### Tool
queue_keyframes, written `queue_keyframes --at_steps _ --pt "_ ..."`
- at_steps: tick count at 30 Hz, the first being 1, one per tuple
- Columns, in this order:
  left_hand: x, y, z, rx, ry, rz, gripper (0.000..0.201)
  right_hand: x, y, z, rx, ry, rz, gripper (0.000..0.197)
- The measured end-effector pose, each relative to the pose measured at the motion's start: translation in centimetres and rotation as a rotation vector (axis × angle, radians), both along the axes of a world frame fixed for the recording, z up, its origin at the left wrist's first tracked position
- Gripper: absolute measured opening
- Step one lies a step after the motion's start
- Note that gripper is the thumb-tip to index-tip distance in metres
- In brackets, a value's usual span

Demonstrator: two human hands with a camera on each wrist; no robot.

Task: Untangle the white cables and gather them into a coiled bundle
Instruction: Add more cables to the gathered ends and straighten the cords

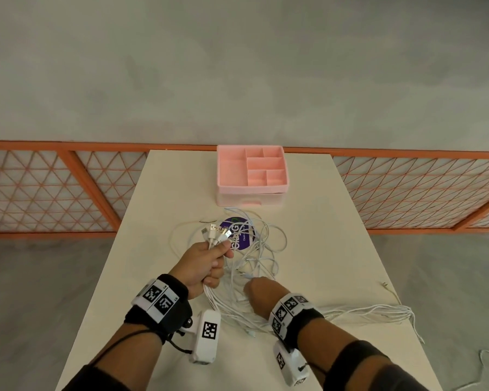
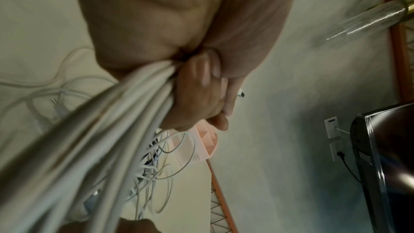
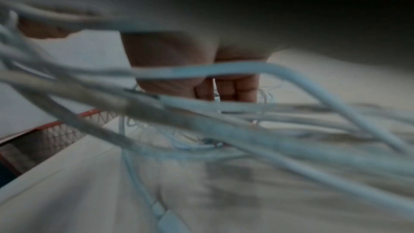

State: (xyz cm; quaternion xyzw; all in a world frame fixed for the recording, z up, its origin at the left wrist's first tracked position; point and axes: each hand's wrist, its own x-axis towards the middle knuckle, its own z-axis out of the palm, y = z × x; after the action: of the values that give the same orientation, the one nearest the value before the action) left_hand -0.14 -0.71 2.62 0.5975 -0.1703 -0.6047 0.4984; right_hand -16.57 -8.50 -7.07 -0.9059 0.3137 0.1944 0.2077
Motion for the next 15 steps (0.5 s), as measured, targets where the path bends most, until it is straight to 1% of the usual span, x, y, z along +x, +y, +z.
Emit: queue_keyframes --at_steps 3,5,8,11,13,15 --pt "-0.2 0.0 0.0 -0.004 -0.011 -0.006 0.03 -0.2 -0.1 -0.9 -0.061 0.032 0.025 0.019" --pt "-0.3 0.0 0.0 -0.01 -0.013 -0.006 0.029 -0.5 -0.1 -1.1 -0.072 0.044 0.04 0.018" --pt "-0.4 -0.3 0.3 -0.038 -0.027 0.008 0.029 -1.1 -0.4 -0.5 -0.017 0.004 -0.022 0.016" --pt "-0.3 -0.8 0.6 -0.121 -0.072 0.058 0.028 -1.1 -1.6 2.1 0.015 -0.143 -0.1 0.015" --pt "-0.3 -1.4 1.1 -0.211 -0.123 0.103 0.027 -0.8 -2.5 4.7 0.005 -0.292 -0.129 0.017" --pt "-0.5 -1.9 1.8 -0.297 -0.171 0.12 0.028 -0.5 -3.3 7.6 0.038 -0.454 -0.158 0.016"
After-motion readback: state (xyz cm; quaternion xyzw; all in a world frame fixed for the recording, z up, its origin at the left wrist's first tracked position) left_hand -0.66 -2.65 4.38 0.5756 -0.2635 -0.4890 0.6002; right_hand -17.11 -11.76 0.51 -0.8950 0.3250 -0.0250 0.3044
